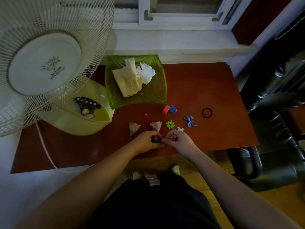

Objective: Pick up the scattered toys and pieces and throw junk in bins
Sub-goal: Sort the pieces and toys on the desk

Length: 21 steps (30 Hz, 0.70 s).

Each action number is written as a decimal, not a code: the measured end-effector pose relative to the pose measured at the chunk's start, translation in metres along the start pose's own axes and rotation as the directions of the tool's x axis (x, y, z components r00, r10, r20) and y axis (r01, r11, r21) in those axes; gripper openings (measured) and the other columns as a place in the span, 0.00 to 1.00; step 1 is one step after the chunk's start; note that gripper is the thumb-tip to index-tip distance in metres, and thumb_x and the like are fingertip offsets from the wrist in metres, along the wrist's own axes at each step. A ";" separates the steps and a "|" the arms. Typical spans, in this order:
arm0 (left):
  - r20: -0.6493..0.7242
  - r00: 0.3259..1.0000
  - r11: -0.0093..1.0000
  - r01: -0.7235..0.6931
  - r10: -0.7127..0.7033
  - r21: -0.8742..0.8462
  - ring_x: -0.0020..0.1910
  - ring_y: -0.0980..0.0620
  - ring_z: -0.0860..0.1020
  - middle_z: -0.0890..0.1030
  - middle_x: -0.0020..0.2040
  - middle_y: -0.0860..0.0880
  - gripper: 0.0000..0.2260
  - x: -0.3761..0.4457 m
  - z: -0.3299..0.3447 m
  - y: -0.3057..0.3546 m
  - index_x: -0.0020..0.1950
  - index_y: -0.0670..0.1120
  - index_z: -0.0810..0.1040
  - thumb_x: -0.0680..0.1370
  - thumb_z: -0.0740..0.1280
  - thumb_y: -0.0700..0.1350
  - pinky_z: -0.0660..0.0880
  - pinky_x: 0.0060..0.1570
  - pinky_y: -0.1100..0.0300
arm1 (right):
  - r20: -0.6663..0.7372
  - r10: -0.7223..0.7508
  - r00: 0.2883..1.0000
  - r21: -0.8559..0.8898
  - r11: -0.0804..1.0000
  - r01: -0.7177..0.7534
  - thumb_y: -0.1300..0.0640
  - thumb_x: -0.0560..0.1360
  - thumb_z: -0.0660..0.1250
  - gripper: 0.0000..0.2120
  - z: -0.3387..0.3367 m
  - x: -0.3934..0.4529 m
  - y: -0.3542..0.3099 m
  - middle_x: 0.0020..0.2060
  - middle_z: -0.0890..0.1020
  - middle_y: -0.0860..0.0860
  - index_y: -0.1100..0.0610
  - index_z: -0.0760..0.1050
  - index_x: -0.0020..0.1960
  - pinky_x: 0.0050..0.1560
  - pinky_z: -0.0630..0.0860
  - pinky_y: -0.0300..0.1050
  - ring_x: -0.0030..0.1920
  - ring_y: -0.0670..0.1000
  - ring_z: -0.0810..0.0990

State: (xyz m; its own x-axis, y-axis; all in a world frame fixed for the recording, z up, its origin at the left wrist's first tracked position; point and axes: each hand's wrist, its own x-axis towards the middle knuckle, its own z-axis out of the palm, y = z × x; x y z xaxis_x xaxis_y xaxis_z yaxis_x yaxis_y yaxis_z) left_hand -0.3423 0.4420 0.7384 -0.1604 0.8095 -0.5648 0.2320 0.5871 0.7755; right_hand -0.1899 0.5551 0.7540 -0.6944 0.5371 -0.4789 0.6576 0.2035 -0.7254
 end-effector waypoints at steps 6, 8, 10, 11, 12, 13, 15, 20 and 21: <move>-0.127 0.984 0.959 0.087 -0.125 -0.271 0.35 0.53 0.75 0.78 0.41 0.48 0.06 -0.005 0.005 -0.003 0.48 0.49 0.77 0.75 0.71 0.50 0.72 0.35 0.59 | -0.325 0.197 0.925 0.059 0.980 -0.188 0.41 0.75 0.67 0.15 -0.008 0.008 0.018 0.44 0.81 0.49 0.48 0.76 0.57 0.34 0.75 0.42 0.38 0.47 0.80; -0.109 0.971 0.843 0.125 -0.211 -0.523 0.36 0.51 0.76 0.79 0.42 0.46 0.03 -0.009 0.003 -0.002 0.46 0.52 0.75 0.77 0.69 0.46 0.71 0.36 0.58 | -0.333 0.223 0.916 -0.078 0.962 -0.263 0.42 0.76 0.66 0.20 -0.012 0.013 0.025 0.51 0.82 0.51 0.48 0.72 0.65 0.42 0.79 0.47 0.47 0.52 0.81; -0.085 0.961 0.724 0.140 -0.264 -0.675 0.39 0.49 0.78 0.81 0.45 0.45 0.03 -0.011 0.002 -0.002 0.47 0.52 0.75 0.79 0.67 0.45 0.72 0.37 0.57 | -0.304 0.229 0.925 -0.206 0.932 -0.298 0.44 0.75 0.67 0.23 -0.013 0.017 0.030 0.57 0.81 0.52 0.49 0.68 0.68 0.43 0.79 0.48 0.51 0.54 0.81; -0.074 0.958 0.689 0.143 -0.276 -0.711 0.40 0.49 0.79 0.82 0.46 0.44 0.01 -0.012 0.001 -0.004 0.49 0.51 0.75 0.79 0.66 0.45 0.72 0.36 0.57 | -0.303 0.234 0.924 -0.240 0.919 -0.312 0.44 0.75 0.67 0.23 -0.012 0.019 0.031 0.55 0.82 0.52 0.49 0.68 0.67 0.42 0.79 0.48 0.49 0.55 0.82; -0.067 0.957 0.662 0.143 -0.282 -0.735 0.40 0.49 0.80 0.83 0.46 0.45 0.02 -0.012 0.001 -0.005 0.52 0.49 0.76 0.79 0.66 0.45 0.72 0.36 0.58 | -0.310 0.237 0.921 -0.262 0.910 -0.322 0.44 0.75 0.68 0.22 -0.011 0.019 0.031 0.51 0.82 0.52 0.48 0.68 0.66 0.40 0.79 0.48 0.46 0.54 0.82; -0.057 0.956 0.637 0.146 -0.287 -0.757 0.40 0.49 0.81 0.84 0.47 0.45 0.05 -0.013 0.001 -0.007 0.54 0.47 0.76 0.79 0.66 0.45 0.72 0.36 0.58 | -0.318 0.239 0.918 -0.273 0.904 -0.330 0.44 0.74 0.68 0.21 -0.010 0.020 0.032 0.47 0.83 0.51 0.48 0.69 0.64 0.39 0.80 0.48 0.44 0.53 0.82; -0.039 0.954 0.589 0.152 -0.298 -0.794 0.43 0.50 0.82 0.85 0.49 0.45 0.07 -0.014 0.000 -0.009 0.56 0.47 0.77 0.80 0.65 0.45 0.74 0.37 0.58 | -0.319 0.247 0.915 -0.278 0.899 -0.339 0.43 0.73 0.69 0.19 -0.009 0.019 0.034 0.41 0.81 0.49 0.48 0.70 0.60 0.37 0.79 0.48 0.40 0.52 0.81; -0.009 0.955 0.568 0.169 -0.297 -0.805 0.46 0.50 0.83 0.84 0.51 0.46 0.08 -0.018 0.002 -0.014 0.57 0.46 0.78 0.80 0.65 0.45 0.77 0.40 0.58 | -0.280 0.271 0.921 -0.199 0.922 -0.332 0.42 0.69 0.74 0.17 -0.012 0.018 0.035 0.37 0.78 0.45 0.49 0.72 0.49 0.27 0.70 0.41 0.34 0.46 0.78; -0.005 0.956 0.570 0.171 -0.294 -0.804 0.46 0.50 0.83 0.84 0.52 0.46 0.08 -0.018 0.002 -0.016 0.57 0.45 0.78 0.79 0.65 0.45 0.78 0.41 0.57 | -0.277 0.265 0.924 -0.174 0.932 -0.319 0.42 0.68 0.75 0.17 -0.012 0.017 0.035 0.37 0.79 0.45 0.49 0.73 0.48 0.27 0.69 0.41 0.34 0.46 0.78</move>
State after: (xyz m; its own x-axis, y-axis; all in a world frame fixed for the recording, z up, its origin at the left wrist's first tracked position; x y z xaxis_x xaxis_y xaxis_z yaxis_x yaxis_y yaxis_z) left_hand -0.3411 0.4181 0.7358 -0.2260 0.6015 -0.7663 -0.6661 0.4785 0.5721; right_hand -0.1752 0.5812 0.7258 -0.3862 0.7769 -0.4973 0.8851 0.1603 -0.4369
